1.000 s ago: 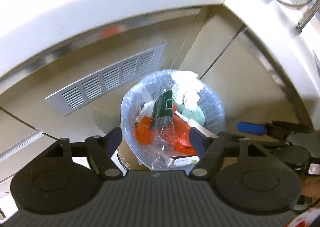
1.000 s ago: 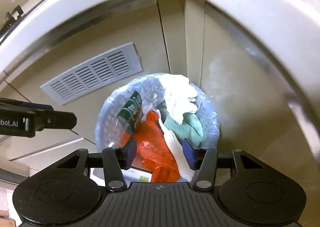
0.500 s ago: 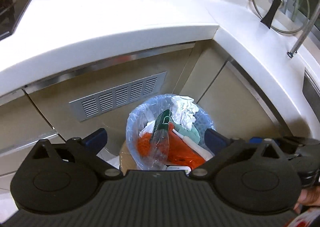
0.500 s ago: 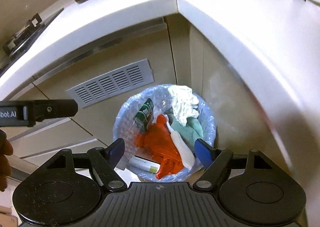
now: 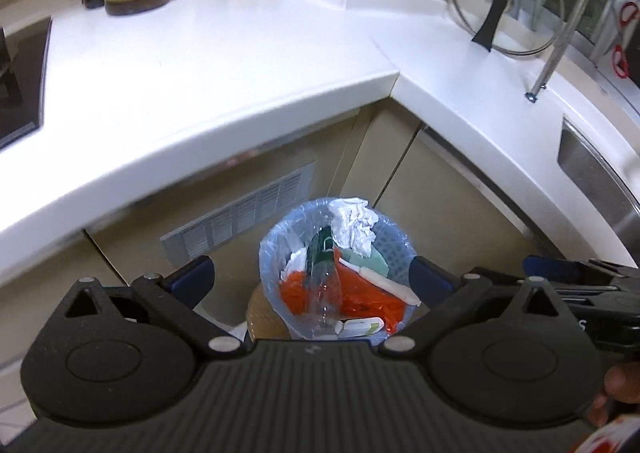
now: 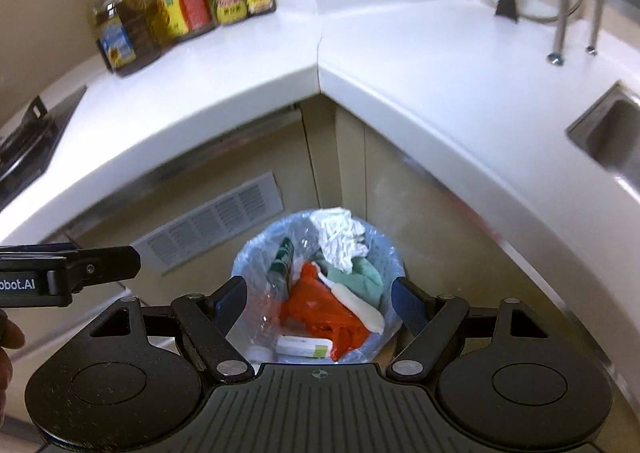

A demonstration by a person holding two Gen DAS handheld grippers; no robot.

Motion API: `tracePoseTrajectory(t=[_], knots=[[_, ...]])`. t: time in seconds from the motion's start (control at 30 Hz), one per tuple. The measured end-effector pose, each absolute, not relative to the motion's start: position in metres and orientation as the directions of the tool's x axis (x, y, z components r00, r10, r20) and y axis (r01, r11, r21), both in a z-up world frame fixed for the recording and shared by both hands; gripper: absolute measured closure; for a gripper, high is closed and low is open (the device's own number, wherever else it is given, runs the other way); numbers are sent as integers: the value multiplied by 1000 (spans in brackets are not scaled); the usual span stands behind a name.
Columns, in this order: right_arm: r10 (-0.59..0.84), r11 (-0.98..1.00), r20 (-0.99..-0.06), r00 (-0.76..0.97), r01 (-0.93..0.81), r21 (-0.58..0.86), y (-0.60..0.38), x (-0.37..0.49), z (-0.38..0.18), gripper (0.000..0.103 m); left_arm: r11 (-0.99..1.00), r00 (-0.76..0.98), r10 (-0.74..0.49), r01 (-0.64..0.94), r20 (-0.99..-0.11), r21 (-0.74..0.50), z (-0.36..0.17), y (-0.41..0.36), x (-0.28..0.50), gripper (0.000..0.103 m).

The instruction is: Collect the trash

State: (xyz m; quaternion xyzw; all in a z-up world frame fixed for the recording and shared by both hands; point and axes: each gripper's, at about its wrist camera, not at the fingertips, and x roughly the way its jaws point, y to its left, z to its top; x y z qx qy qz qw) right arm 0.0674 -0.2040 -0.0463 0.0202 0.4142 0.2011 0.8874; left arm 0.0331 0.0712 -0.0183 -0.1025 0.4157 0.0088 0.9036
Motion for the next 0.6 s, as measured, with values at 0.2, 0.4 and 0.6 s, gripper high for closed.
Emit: tracePoseTrajectory(t=[0.2, 0.4, 0.6], knots=[[324, 943, -705, 630, -276, 186, -197, 44, -25, 22, 986, 680, -78, -55, -729, -156, -2, 76, 20, 1], [329, 937, -700, 633, -310, 161, -193, 42, -18, 22, 987, 683, -64, -65, -728, -148, 3, 76, 17, 1], [340, 929, -702, 626, -340, 147, -195, 49, -15, 22, 983, 686, -43, -102, -727, -155, 3, 77, 17, 1]])
